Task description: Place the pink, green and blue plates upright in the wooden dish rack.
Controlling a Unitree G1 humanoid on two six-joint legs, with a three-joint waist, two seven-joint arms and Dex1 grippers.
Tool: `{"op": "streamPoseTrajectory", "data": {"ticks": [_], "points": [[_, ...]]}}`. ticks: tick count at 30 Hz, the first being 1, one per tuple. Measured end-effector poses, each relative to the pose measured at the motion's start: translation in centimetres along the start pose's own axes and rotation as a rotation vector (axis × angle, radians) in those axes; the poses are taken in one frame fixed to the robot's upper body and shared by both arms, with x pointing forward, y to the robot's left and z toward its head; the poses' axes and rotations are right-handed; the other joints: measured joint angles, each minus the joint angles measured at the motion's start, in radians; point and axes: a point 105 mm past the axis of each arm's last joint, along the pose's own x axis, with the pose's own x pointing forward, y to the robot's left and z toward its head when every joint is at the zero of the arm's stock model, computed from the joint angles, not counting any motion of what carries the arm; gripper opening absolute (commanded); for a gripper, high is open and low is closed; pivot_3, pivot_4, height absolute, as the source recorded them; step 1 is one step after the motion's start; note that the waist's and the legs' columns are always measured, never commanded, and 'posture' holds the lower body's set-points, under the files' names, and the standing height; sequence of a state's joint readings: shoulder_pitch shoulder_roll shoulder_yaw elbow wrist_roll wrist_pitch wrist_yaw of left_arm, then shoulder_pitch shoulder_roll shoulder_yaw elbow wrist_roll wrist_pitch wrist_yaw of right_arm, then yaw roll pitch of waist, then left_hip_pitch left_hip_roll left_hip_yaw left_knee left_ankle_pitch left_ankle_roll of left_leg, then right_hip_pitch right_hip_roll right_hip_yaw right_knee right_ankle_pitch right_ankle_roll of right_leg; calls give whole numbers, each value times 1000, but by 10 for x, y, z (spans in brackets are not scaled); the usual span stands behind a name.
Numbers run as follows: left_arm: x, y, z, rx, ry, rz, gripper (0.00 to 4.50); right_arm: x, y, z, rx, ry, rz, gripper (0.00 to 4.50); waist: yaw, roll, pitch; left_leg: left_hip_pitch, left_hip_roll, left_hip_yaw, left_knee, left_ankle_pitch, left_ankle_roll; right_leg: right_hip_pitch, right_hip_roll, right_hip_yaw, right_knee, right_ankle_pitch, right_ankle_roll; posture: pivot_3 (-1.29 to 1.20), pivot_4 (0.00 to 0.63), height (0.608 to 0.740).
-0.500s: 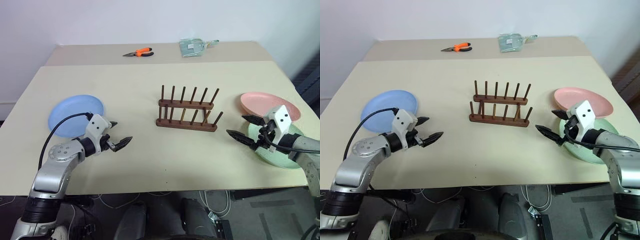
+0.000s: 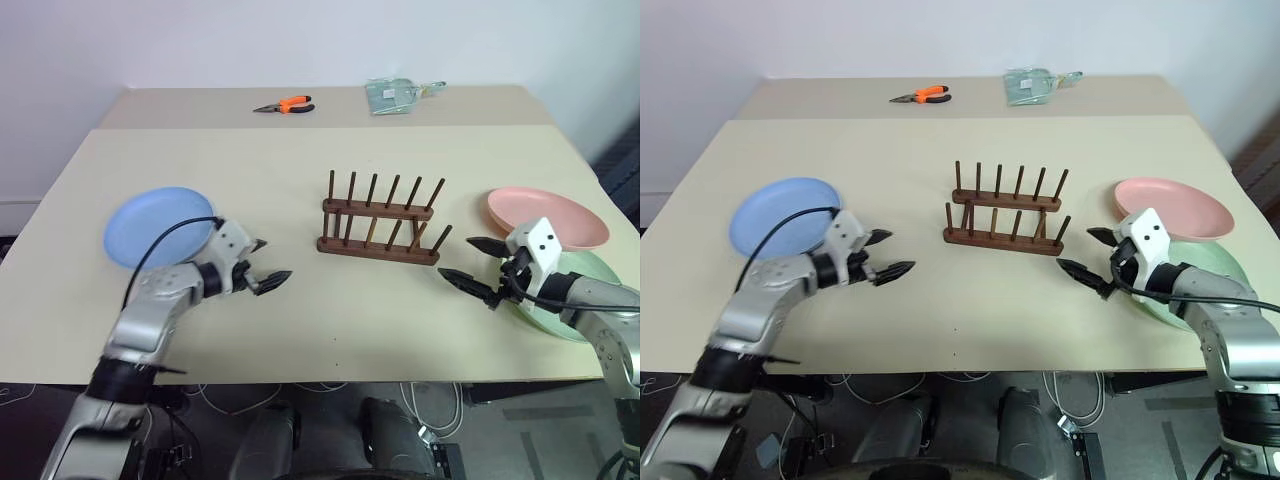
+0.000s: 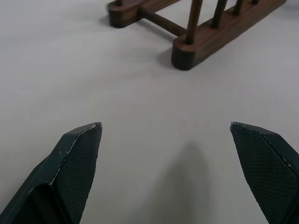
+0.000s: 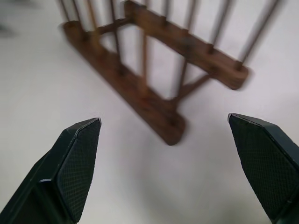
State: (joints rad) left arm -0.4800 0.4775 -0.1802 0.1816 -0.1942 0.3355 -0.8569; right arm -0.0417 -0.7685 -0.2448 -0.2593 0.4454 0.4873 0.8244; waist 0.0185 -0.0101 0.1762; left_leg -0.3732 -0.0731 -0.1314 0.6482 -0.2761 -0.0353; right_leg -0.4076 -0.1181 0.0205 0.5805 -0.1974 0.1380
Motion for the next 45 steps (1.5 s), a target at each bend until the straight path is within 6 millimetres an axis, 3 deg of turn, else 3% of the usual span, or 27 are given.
{"op": "streamPoseTrajectory", "data": {"ticks": [3,7,10,16,17,22,30,31,32,35,36,37,39,42,45], "points": [[37,-4,6,34,14,-111,4500,-1,15,-4,5,-3,-5,4444,1,-1,0,-1,-1,0,0,0,0,0,0,0,-2,1,1,0,150,740],[62,-3,16,82,23,-185,4500,-7,26,-11,26,5,-46,4444,-4,-2,0,0,0,0,-1,0,0,0,-1,0,-1,-1,4,0,150,740],[76,-7,19,89,15,-207,3670,-14,33,-16,37,15,-87,4500,-4,-2,-1,0,0,0,-1,0,0,0,-1,0,-1,-2,6,0,150,740],[81,-14,19,115,-22,-242,870,-24,36,-18,27,31,-127,4500,-5,-2,-1,0,0,0,-1,0,0,1,-1,0,-1,-2,7,0,150,740],[79,-14,18,131,-21,-250,774,-25,35,-18,25,32,-129,4500,-5,-2,-1,0,0,0,-1,0,0,1,-1,0,-1,-2,7,0,150,740],[66,-29,12,163,-55,-304,774,-28,35,-19,-1,73,-93,4500,-6,-2,-1,0,0,0,-1,0,1,1,0,0,-1,-2,6,0,150,740],[17,-70,-3,205,3,-478,774,-40,39,-28,-1,149,-32,4500,-3,-1,-1,0,1,-1,-1,0,1,1,-1,0,-1,-4,2,0,150,740],[16,-70,-3,201,11,-475,1826,-40,39,-28,-5,151,-29,4500,-3,-1,-1,0,1,-1,0,0,1,1,-1,0,-1,-4,2,0,150,740],[16,-69,-6,192,25,-465,2182,-40,39,-28,-9,151,-27,4500,-3,-1,-1,0,1,-1,0,0,1,1,-1,0,-1,-4,3,0,150,740],[17,-63,-6,201,38,-417,3628,-39,40,-32,-8,163,-18,3664,-5,-2,-1,1,1,-1,-1,0,1,1,-1,0,-1,-4,3,0,150,740],[16,-60,-6,205,45,-394,4071,-39,41,-33,-8,170,-13,3168,-5,-1,-1,1,1,-1,-1,0,1,1,0,0,-1,-4,3,0,150,740],[14,-56,-6,206,56,-371,4077,-38,42,-34,-7,174,-3,2671,-6,-1,-1,1,1,-1,-1,0,1,1,0,0,0,-4,3,0,150,740],[2,-49,-10,204,87,-335,3735,-37,46,-37,-5,188,24,1632,-15,-2,-2,2,2,0,-3,-1,1,0,0,0,0,-4,3,0,150,740],[-27,-50,-21,156,132,-304,2379,-33,53,-42,-4,211,55,94,-34,-1,-2,3,4,0,-5,-1,1,0,1,0,1,-4,3,0,150,740],[-43,-69,-25,91,154,-340,889,-24,60,-47,-17,224,78,0,-31,-1,-3,2,4,-1,-5,-1,1,0,0,0,1,-4,2,0,150,740]]}}
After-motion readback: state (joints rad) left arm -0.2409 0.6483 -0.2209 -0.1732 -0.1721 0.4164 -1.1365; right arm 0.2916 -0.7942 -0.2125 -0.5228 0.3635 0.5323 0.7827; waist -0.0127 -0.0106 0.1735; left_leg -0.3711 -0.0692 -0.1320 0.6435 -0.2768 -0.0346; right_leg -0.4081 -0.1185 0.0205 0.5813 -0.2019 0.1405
